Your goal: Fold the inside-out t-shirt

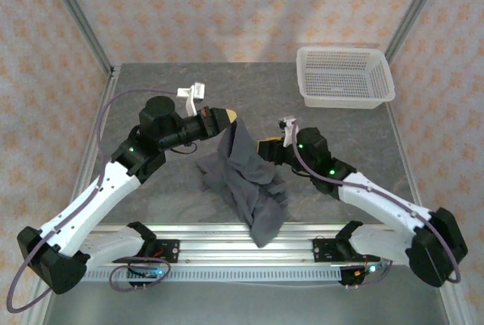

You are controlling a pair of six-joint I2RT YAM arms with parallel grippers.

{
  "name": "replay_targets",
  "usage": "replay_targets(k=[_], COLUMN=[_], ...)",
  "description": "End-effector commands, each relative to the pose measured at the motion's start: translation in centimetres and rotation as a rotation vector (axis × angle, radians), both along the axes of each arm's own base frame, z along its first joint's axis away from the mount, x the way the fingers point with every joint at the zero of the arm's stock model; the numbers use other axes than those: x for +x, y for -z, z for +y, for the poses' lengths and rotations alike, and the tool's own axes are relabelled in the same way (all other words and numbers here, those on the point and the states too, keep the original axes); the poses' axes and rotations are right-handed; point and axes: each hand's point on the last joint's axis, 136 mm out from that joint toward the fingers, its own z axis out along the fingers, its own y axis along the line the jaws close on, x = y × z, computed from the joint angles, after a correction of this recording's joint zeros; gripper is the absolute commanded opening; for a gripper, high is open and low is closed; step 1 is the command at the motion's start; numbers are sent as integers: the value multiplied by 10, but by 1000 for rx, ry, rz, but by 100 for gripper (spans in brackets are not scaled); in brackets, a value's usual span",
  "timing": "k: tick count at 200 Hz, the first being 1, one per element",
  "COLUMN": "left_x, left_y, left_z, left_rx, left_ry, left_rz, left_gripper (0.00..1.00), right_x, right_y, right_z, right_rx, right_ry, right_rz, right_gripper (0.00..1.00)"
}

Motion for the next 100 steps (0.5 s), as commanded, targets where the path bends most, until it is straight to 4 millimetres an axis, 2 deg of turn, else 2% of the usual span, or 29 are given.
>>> replay_targets(k=[1, 17, 25, 53, 66, 78, 82, 100], left_x=[7, 11, 13, 16, 16, 15, 15, 15], left_y=[-3, -3, -3, -3, -3, -1, 0, 3], left_z=[7, 9, 10, 11, 11, 13, 13, 19], left_rx=[10, 9, 9, -4, -6, 4, 9, 31], left_ry=[-48, -71, -83, -97, -100, -107, -110, -135], left_rz=[17, 17, 19, 30, 39, 45, 47, 47], left_gripper=[0, 0, 0, 0, 0, 0, 0, 0], right_x=[-27, -48, -53, -41, -25, -7, -1, 12], right_y=[-67, -87, -95, -97, -93, -97, -91, -87], right_z=[4, 25, 35, 63, 64, 52, 52, 43], right_rx=[18, 13, 11, -55, -123, -163, -198, -306], right_ry=[-28, -98, -105, -18, 75, 207, 237, 333], right_rz=[-255, -327, -340, -340, -354, -345, -336, -323], right_gripper=[43, 44, 45, 48, 48, 48, 48, 48])
